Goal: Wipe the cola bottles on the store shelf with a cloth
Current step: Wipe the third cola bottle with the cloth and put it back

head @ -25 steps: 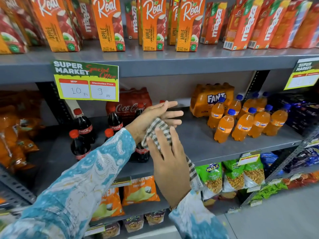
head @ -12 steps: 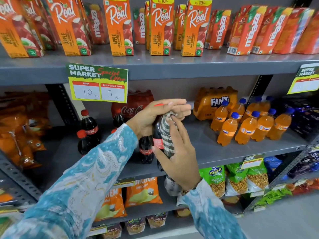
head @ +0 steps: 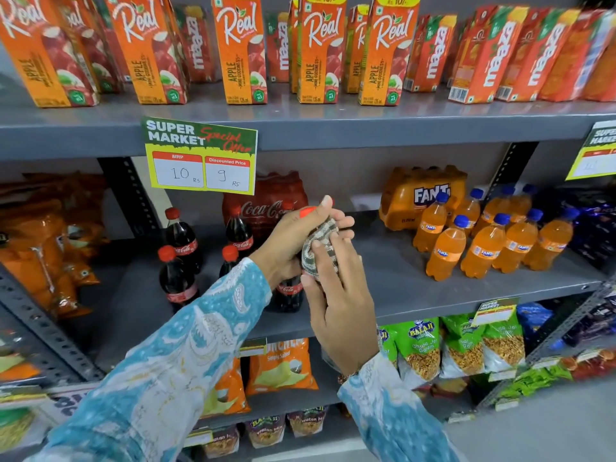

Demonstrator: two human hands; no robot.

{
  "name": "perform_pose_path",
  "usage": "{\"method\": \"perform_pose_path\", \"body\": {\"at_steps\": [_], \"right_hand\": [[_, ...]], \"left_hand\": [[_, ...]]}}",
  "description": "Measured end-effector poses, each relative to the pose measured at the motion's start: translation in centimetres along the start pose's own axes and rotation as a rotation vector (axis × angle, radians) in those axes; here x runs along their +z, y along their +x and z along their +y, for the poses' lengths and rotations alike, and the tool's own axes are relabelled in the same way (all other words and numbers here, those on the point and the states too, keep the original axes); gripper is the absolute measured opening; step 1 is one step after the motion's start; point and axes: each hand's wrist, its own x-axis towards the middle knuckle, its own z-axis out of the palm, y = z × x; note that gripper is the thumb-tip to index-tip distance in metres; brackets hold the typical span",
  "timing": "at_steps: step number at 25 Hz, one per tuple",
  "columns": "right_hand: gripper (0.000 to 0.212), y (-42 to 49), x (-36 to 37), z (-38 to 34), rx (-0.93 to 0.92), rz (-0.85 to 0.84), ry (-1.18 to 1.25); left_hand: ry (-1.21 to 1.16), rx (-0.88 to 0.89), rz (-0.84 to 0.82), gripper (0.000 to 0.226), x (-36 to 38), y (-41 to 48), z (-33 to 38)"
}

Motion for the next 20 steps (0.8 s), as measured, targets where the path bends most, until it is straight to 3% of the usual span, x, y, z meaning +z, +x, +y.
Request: {"method": "perform_pose_path", "body": {"at_steps": [6,11,16,20], "right_hand": [[0.035,-3.7,-0.2,-0.7,-0.009,0.031,0.106],[0.041,1.8,-0.3,-2.6,0.094,0.132,0.162],[0.023,-0.9,1.1,-1.9,-0.121,0.119,-0.062],[0.028,-5.7,1.1,-0.6,-0.212,0.012,-0.089]], "left_hand": [[0.026,0.059,-0.021,0.023,-1.4,-0.2,0.8],[-0.060,0.039,-0.104,0.028,-1.7,-0.9,0.4],[-0.056,0.023,-0.039,0.029,-1.6,-1.0,0.4],[-0.072,0.048,0.046,0.026,-2.2,-0.9,0.9]]}}
